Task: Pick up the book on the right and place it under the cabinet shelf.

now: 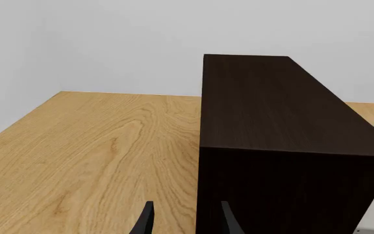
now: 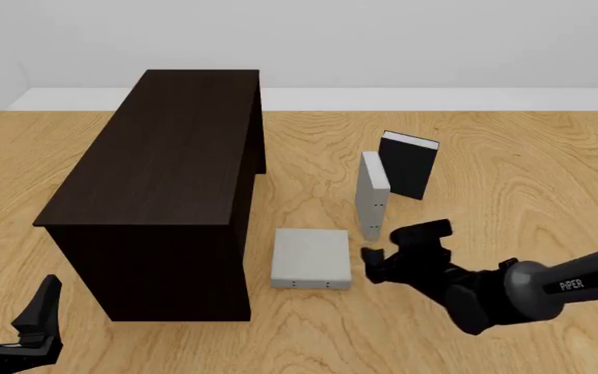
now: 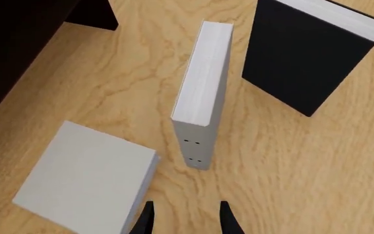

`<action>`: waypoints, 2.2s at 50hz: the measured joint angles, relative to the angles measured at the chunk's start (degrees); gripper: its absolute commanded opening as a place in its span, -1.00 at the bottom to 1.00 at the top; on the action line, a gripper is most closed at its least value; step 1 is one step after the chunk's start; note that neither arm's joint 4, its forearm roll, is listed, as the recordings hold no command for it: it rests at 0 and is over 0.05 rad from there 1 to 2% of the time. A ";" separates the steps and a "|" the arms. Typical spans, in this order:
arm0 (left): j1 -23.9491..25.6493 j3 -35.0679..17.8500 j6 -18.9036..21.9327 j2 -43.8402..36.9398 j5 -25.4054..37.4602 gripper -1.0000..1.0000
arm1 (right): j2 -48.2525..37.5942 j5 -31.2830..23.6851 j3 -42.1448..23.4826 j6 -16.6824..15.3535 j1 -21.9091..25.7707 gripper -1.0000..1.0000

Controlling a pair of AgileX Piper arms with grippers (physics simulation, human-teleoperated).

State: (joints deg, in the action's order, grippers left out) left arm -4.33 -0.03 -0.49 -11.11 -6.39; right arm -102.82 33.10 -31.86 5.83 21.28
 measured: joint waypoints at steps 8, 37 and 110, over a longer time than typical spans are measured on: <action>0.00 0.00 0.00 0.02 0.01 1.00 | -2.36 0.48 -1.30 0.34 0.98 1.00; 0.00 0.00 0.00 0.31 0.30 1.00 | -6.09 0.30 -4.30 -0.09 4.30 1.00; -0.01 0.01 0.01 1.09 1.07 1.00 | -7.70 -5.70 -17.23 -1.07 18.82 1.00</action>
State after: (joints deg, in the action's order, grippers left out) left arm -4.35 -0.02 -0.48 -10.02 -5.32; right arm -110.51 27.40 -49.08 4.76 40.10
